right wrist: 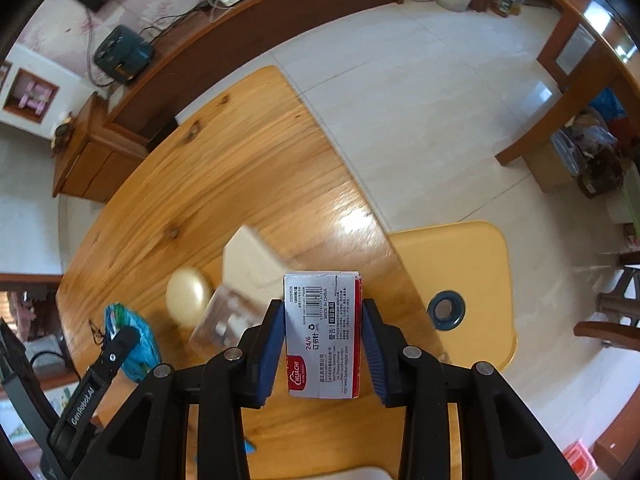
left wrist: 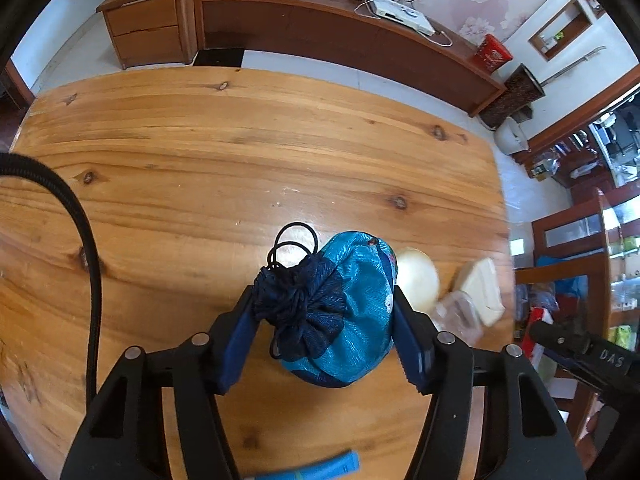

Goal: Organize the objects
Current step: 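Carry the blue pouch and red-white box over the white tray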

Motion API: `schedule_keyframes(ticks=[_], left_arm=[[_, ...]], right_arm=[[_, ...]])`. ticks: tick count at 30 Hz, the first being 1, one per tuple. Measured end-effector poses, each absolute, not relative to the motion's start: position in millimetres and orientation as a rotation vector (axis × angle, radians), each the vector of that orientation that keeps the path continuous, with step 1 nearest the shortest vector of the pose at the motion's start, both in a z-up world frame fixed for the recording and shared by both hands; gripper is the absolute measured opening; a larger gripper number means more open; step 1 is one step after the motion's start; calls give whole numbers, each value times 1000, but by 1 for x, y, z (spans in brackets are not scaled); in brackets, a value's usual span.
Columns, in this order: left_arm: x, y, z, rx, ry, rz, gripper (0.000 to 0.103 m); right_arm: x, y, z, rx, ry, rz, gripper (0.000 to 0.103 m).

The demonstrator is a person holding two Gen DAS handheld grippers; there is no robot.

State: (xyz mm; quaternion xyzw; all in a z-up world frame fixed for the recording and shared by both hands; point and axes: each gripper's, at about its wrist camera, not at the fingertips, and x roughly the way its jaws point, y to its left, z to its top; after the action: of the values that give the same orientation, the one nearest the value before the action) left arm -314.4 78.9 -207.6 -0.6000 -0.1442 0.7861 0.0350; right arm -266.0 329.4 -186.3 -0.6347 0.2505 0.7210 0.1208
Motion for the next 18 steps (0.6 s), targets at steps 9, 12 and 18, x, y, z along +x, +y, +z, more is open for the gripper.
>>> schedule_keyframes(ticks=[9,12,18], left_arm=[[-268,70,-154,-1795,-454,2376,66],[-248,69,-136,-1759,-453,2373,66],[-204,68,-104,-1709,-427,2369,66]], right_arm=[[-218,299,-136,-1894,703,2272,38],[-198,287,-117,-1902,683,2340,38],[-147,259,-83,-1940,628,2463,38]])
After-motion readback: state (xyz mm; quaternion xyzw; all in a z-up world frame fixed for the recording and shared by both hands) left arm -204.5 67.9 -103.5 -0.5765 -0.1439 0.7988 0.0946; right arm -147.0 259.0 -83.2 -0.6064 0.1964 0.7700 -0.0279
